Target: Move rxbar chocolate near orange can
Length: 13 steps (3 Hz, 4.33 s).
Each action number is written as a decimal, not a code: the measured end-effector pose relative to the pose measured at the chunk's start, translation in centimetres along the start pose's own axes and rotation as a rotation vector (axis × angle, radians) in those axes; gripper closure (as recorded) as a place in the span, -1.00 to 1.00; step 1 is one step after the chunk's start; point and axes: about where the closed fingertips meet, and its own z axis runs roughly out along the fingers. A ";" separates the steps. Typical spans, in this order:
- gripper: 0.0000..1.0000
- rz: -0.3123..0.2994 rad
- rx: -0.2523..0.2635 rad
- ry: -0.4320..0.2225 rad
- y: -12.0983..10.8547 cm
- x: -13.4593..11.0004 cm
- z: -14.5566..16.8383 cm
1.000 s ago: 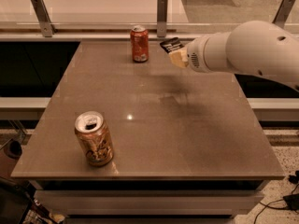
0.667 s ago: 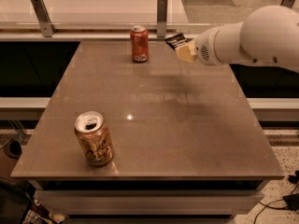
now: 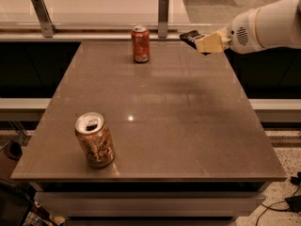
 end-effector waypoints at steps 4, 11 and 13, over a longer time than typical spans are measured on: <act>1.00 -0.030 -0.188 0.062 8.6 5.5 -6.1; 1.00 -0.189 -0.576 0.226 24.0 11.4 -4.3; 0.65 -0.207 -0.571 0.240 25.0 11.5 -4.4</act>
Offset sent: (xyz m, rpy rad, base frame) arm -0.0910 -0.0003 -0.0049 0.0037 0.1255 0.1614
